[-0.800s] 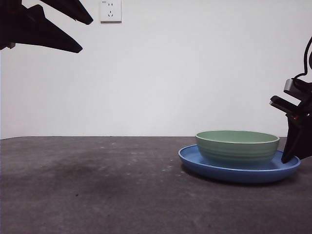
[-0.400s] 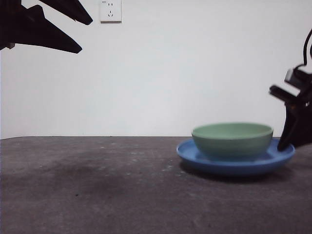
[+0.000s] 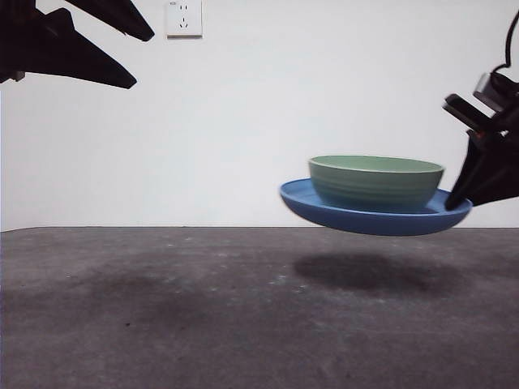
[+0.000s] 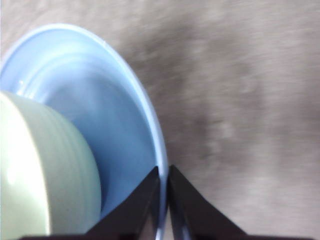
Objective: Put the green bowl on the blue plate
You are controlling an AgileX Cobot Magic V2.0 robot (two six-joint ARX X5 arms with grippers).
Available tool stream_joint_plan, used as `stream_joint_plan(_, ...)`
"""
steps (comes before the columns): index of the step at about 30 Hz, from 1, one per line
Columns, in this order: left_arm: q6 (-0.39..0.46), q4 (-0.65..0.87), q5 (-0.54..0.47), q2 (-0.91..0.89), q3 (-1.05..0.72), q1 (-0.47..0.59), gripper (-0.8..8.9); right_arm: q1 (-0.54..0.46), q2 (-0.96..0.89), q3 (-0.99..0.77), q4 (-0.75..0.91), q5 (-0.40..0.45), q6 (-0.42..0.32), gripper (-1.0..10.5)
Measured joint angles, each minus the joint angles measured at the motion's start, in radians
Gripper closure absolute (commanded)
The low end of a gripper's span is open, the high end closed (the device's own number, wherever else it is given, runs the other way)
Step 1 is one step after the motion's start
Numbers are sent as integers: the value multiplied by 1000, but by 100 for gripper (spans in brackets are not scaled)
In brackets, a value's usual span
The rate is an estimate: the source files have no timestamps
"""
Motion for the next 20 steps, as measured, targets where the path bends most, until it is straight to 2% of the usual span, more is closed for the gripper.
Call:
stream_joint_plan(4, 0, 0, 0, 0, 0, 0, 596, 64, -2, 0, 0, 3, 22, 936)
stream_joint_plan(13, 0, 0, 0, 0, 0, 0, 596, 238, -1, 0, 50, 97, 81, 936)
stream_joint_plan(20, 0, 0, 0, 0, 0, 0, 596, 327, 54, 0, 129, 128, 141, 936)
